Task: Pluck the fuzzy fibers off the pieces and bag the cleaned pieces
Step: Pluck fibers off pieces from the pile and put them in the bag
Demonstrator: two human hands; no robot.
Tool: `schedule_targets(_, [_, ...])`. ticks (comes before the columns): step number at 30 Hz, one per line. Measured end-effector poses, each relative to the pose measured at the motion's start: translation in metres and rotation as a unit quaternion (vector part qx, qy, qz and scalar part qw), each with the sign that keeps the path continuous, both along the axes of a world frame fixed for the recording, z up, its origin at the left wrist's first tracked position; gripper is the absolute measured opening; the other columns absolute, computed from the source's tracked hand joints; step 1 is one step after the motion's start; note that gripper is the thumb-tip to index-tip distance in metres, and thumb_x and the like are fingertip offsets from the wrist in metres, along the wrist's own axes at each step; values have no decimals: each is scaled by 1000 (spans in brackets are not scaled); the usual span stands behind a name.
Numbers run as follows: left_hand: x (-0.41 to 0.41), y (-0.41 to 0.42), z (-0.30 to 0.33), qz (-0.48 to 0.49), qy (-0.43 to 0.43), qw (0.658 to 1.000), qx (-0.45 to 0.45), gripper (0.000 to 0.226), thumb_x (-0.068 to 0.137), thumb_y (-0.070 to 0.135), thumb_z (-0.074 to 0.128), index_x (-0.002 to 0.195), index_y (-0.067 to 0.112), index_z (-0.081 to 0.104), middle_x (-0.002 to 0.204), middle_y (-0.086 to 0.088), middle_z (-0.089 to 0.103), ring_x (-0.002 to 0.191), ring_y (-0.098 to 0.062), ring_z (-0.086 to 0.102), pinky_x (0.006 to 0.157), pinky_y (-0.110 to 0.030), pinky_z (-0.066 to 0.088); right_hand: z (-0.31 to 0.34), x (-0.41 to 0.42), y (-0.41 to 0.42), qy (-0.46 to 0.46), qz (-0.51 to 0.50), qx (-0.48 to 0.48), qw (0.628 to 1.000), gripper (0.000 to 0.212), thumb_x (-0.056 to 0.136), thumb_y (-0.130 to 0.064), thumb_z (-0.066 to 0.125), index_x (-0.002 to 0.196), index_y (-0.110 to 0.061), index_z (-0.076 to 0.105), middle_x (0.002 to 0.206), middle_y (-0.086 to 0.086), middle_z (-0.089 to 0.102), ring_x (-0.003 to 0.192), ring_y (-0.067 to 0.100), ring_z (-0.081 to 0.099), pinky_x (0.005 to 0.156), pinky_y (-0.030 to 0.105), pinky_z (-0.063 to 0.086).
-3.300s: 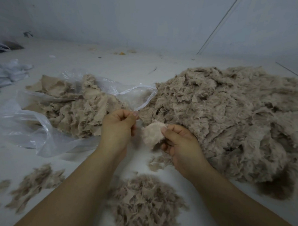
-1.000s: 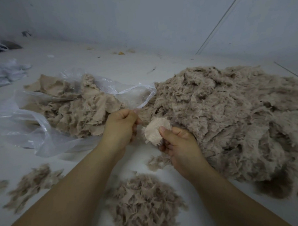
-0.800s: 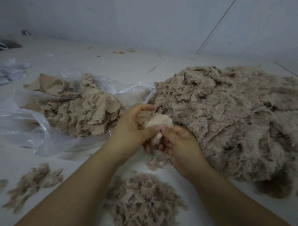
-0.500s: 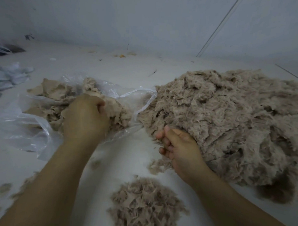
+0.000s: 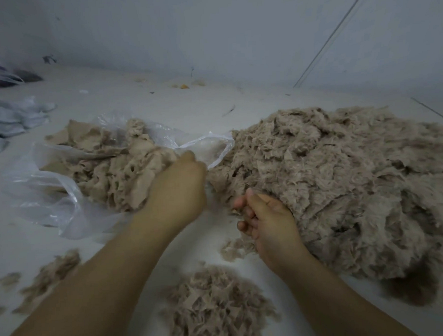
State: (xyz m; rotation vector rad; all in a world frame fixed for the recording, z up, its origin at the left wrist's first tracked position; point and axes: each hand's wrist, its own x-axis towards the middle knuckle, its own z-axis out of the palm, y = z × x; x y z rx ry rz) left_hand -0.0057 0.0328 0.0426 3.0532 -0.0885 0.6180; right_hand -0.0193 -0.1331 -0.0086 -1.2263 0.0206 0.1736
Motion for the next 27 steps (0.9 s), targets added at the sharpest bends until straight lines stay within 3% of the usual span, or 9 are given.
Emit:
schedule_targets(2, [11, -18, -10, -32, 47, 998, 29, 18, 81, 3, 52, 96, 11, 58, 99, -6, 44, 78, -33, 60, 52, -36, 42, 1, 0, 0, -2, 3, 3, 1000, 37, 100, -29, 54, 73, -10, 69, 54, -6, 43, 57, 10, 40, 53, 19, 48])
schedule_targets(6, [29, -33, -20, -56, 45, 985, 160, 11, 93, 19, 52, 101, 16, 60, 116, -5, 49, 77, -28, 64, 43, -29, 19, 1, 0, -1, -3, 7, -2, 1000, 35, 100, -29, 53, 78, -8, 68, 53, -8, 46, 55, 6, 43, 53, 20, 47])
schedule_targets(9, [37, -34, -23, -87, 51, 983, 151, 12, 93, 21, 53, 98, 16, 64, 111, -4, 52, 81, -28, 63, 50, -31, 31, -1, 1, -1, -4, 9, -2, 1000, 35, 101, -29, 53, 78, -8, 68, 53, -9, 47, 53, 5, 45, 54, 21, 48])
schedule_targets(11, [38, -32, -25, -106, 35, 990, 82, 5, 90, 21, 55, 90, 17, 59, 98, -3, 53, 79, -28, 61, 53, -32, 36, -2, 1, 0, -3, 10, -6, 1000, 34, 101, -29, 53, 80, -8, 68, 52, -12, 51, 52, 2, 49, 55, 21, 48])
schedule_targets(14, [31, -31, -26, -125, 29, 987, -96, 12, 88, 15, 55, 78, 15, 48, 73, -1, 50, 71, -30, 58, 54, -35, 42, -4, 2, 1, -5, 3, -10, 1000, 26, 101, -25, 54, 87, -11, 71, 57, -11, 56, 56, 2, 54, 55, 21, 49])
schedule_targets(17, [19, -31, -21, -137, 18, 962, -234, 11, 91, 12, 56, 80, 10, 58, 73, -6, 61, 69, -26, 58, 60, -38, 48, -5, 3, 0, -18, 2, -1, 1000, 16, 99, -20, 59, 96, -27, 73, 69, -7, 63, 64, 7, 57, 56, 22, 50])
schedule_targets(21, [-1, -33, -9, -162, 42, 937, -306, 23, 86, 8, 64, 75, 26, 56, 75, 9, 59, 70, -6, 56, 56, -13, 42, -5, 5, -3, -57, 45, 0, 997, 37, 98, -14, 59, 117, -46, 62, 70, -9, 68, 64, 2, 63, 55, 21, 49])
schedule_targets(25, [-16, -42, -4, -194, 65, 909, -363, 11, 89, 4, 64, 80, 11, 62, 77, 10, 60, 70, -7, 59, 59, -13, 43, -6, 5, -5, -81, 73, -14, 994, 52, 95, -9, 53, 133, -44, 56, 93, 0, 75, 76, 6, 68, 61, 23, 52])
schedule_targets(27, [-20, -45, -5, -187, 85, 885, -419, 10, 90, 3, 64, 81, 8, 62, 76, 7, 62, 67, -8, 60, 58, -17, 47, -6, 4, -5, -79, 77, 5, 994, 51, 97, -7, 52, 132, -43, 56, 107, 5, 75, 83, 12, 71, 65, 25, 54])
